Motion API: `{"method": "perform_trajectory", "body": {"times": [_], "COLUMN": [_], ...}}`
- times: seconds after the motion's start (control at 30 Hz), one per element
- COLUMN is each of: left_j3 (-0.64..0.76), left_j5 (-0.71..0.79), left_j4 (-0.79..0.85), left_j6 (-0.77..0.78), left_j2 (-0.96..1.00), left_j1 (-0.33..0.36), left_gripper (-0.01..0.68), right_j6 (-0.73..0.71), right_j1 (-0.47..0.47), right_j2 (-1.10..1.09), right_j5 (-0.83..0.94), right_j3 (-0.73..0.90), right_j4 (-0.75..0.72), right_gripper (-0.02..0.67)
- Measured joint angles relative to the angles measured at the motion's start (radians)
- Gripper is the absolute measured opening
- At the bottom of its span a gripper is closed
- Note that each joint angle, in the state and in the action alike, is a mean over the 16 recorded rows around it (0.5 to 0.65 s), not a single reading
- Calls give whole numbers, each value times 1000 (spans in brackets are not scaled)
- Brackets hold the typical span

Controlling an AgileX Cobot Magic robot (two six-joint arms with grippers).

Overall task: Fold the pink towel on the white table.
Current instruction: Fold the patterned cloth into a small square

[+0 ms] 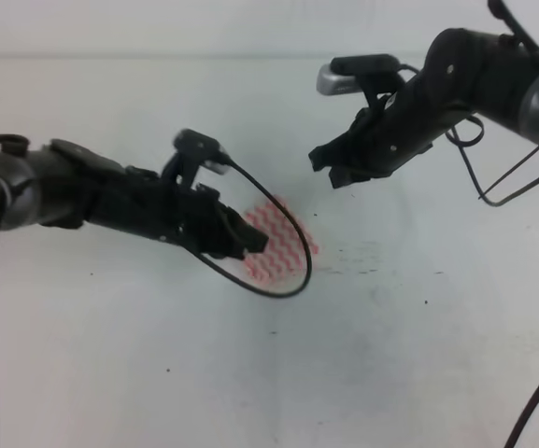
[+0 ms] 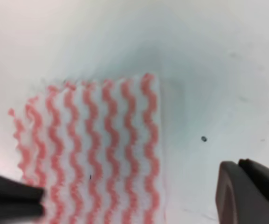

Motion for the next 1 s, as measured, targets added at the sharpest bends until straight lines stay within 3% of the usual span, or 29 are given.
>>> {"method": "perform_trajectory", "body": {"times": [0.57,1.0], "left_j3": [-2,-23], "left_j5": [-107,-241], "left_j4": [107,61], "left_j6": [-80,-77], "left_j2": [26,15], "left_j1": [-38,-38], "left_gripper": [-2,-2], "right_j6": [-15,-50], "right_j1": [-19,-19], "right_j2": [-33,-33], "right_j5": [4,-16], "right_j3": [0,0], "right_j4": [52,111], "right_gripper": [-18,-18]}}
